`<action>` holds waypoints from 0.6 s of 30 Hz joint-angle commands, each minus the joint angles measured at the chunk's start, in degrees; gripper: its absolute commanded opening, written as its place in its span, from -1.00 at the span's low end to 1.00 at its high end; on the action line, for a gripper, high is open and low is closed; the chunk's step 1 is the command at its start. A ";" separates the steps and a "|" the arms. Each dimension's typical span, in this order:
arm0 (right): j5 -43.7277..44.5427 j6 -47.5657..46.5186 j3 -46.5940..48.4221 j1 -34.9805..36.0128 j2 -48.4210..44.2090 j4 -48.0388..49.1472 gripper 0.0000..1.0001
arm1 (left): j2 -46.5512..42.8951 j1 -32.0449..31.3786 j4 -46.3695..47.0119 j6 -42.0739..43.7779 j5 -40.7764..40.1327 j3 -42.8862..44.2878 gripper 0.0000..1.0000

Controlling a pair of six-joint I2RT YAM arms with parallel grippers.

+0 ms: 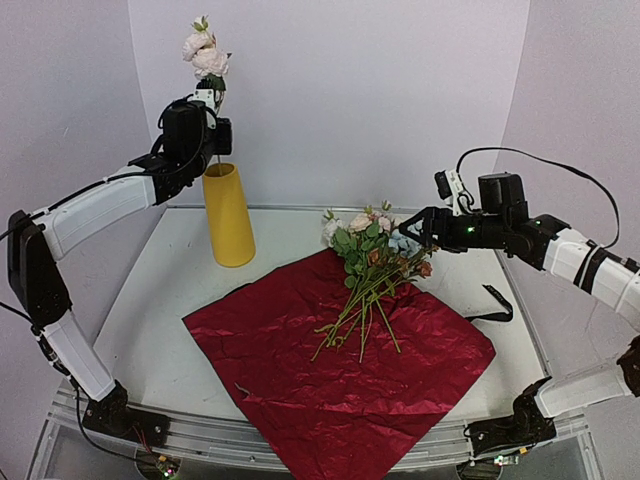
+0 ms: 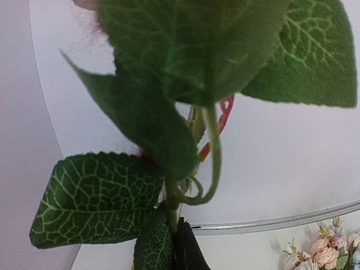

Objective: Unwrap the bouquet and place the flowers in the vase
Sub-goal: Insert the fake flower into the vase.

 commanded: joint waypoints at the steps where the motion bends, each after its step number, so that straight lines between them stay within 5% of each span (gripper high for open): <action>1: 0.10 -0.60 0.78 0.27 -1.72 0.15 0.54 | 0.31 0.68 1.86 -5.54 1.08 -1.51 -1.00; 12: 0.26 -0.86 0.72 0.27 -1.37 0.10 0.53 | 3.60 2.60 -4.73 -12.98 4.48 -0.17 -1.00; 18: 0.12 -1.28 0.08 0.23 -1.63 0.06 0.54 | 4.66 2.61 -8.74 -14.15 3.96 1.64 -0.81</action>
